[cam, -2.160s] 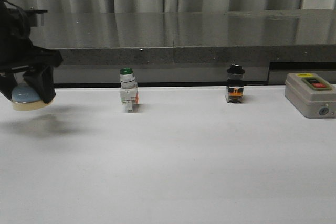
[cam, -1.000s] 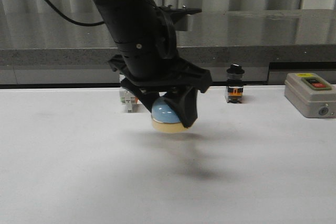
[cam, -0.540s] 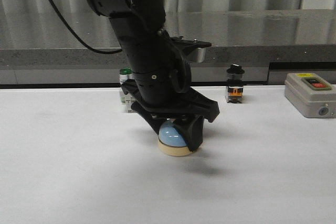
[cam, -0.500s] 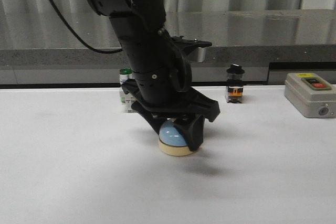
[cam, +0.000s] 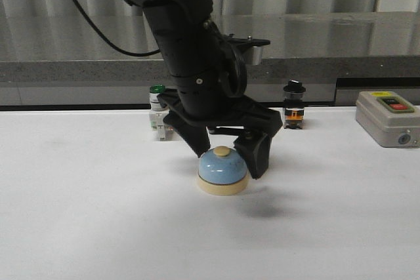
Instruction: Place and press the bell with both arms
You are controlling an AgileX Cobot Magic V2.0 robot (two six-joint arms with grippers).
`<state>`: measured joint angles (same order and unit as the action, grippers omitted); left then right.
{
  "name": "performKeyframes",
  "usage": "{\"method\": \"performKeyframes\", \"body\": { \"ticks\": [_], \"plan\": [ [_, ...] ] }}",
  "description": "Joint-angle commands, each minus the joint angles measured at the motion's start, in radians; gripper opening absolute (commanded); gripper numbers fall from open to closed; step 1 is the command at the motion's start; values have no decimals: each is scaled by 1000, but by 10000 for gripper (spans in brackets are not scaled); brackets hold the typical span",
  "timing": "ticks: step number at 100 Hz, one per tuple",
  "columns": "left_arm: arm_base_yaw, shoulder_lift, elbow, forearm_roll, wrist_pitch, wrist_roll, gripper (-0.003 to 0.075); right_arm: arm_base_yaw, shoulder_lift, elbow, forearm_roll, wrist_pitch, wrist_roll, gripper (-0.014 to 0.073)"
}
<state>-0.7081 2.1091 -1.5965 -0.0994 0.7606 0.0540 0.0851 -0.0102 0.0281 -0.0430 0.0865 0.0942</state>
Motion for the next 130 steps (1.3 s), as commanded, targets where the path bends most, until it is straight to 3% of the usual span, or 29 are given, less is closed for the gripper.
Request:
{"method": "performKeyframes", "body": {
  "ticks": [1, 35, 58, 130],
  "plan": [
    [-8, -64, -58, -15, 21, -3, 645, -7, -20, -19, -3, -81, -8, -64],
    [-4, -179, -59, 25, 94, -3, 640, -7, -20, -19, -3, -81, -8, -64],
    [60, -324, 33, 29, 75, -3, 639, -7, -20, -19, -3, -81, -8, -64],
    [548, -958, 682, -7, -194, -13, 639, -7, -20, -19, -3, -81, -8, -64]
  ]
}}
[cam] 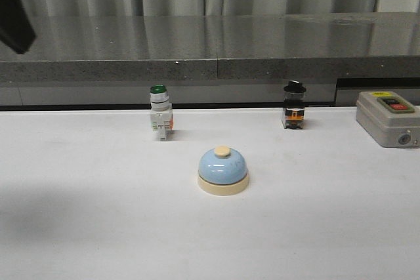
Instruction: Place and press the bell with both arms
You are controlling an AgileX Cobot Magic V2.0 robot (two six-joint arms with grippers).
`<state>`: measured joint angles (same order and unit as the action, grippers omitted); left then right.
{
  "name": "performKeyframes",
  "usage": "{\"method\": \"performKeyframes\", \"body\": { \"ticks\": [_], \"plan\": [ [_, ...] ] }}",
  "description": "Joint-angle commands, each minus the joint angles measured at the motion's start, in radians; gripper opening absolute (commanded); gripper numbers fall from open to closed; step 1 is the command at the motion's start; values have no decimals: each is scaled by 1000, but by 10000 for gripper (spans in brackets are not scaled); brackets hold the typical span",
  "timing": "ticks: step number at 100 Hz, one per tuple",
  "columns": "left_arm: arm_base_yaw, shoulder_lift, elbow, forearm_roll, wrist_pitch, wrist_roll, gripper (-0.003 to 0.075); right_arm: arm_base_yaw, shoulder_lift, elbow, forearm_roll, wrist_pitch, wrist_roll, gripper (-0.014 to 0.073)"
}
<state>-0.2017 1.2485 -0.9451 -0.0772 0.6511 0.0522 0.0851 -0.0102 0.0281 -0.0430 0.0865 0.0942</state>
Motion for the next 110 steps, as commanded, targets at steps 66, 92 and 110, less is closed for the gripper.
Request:
{"method": "performKeyframes", "body": {
  "ticks": [66, 92, 110],
  "plan": [
    [85, -707, 316, -60, -157, -11, 636, -7, -20, -19, -3, -81, -8, -64],
    [85, -739, 317, -52, -157, -11, 374, -7, -20, -19, -3, -81, -8, -64],
    [85, -739, 317, -52, -157, -11, 59, -7, -20, -19, -3, -81, -8, -64]
  ]
}}
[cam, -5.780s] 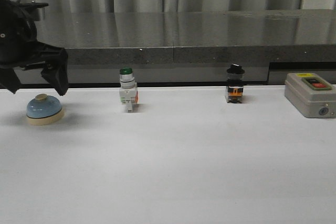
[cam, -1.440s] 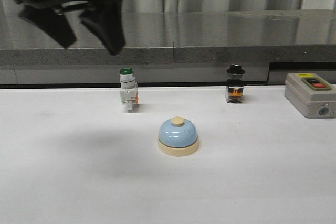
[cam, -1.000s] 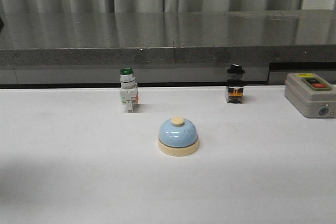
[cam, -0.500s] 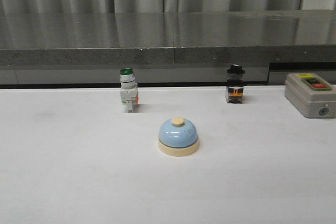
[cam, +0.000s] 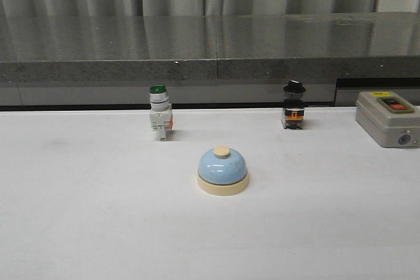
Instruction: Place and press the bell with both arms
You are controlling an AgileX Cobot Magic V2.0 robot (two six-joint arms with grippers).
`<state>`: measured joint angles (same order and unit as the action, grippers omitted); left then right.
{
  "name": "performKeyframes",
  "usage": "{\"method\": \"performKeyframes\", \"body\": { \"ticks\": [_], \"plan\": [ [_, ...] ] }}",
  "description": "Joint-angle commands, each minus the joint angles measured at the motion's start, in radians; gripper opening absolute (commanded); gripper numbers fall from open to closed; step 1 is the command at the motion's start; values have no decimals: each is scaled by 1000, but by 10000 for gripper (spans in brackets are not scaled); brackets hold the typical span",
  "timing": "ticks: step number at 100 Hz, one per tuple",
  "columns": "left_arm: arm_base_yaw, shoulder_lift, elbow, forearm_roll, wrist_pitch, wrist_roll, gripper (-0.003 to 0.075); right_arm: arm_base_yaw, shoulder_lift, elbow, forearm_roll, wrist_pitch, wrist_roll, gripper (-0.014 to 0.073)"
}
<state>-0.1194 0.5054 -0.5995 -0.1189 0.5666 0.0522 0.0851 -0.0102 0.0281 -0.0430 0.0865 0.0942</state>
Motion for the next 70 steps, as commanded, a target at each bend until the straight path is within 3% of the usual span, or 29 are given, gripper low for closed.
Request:
{"method": "performKeyframes", "body": {
  "ticks": [1, 5, 70],
  "plan": [
    [2, 4, -28, -10, -73, -11, 36, -7, -20, -19, -3, -81, -8, -64],
    [2, 4, -28, -10, -75, -11, -22, -7, -20, -19, -3, -81, -8, -64],
    [2, 4, -28, -10, -80, -11, -21, -7, -20, -19, -3, -81, -8, -64]
  ]
}}
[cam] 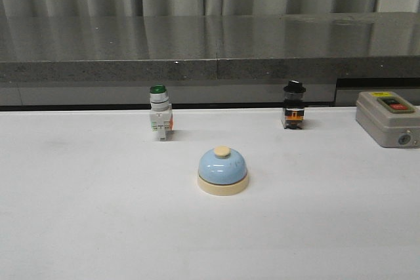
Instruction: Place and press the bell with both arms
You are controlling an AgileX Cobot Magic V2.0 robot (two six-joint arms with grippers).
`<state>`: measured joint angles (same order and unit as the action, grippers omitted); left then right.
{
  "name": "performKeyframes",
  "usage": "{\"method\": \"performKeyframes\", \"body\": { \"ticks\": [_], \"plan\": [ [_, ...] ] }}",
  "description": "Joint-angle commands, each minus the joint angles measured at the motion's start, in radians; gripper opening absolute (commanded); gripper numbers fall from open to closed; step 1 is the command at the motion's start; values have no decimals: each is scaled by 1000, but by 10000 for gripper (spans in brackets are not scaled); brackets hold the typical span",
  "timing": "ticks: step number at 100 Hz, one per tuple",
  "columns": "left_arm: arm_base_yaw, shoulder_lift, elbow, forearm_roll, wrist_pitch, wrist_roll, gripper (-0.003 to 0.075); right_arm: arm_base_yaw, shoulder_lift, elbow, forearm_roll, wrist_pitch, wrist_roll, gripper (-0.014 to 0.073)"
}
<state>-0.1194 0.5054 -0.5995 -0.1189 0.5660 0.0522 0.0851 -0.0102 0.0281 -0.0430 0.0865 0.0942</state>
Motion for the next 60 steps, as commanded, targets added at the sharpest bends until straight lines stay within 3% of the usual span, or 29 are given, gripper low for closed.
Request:
{"method": "performKeyframes", "body": {
  "ticks": [1, 25, 60],
  "plan": [
    [2, 4, -28, -10, -79, -11, -21, -7, -20, -19, -3, -81, -8, -64],
    [2, 4, -13, 53, -136, -11, -21, -7, -20, -19, -3, -81, -8, -64],
    [2, -124, 253, 142, -551, -11, -21, -7, -20, -19, -3, -81, -8, -64]
  ]
}}
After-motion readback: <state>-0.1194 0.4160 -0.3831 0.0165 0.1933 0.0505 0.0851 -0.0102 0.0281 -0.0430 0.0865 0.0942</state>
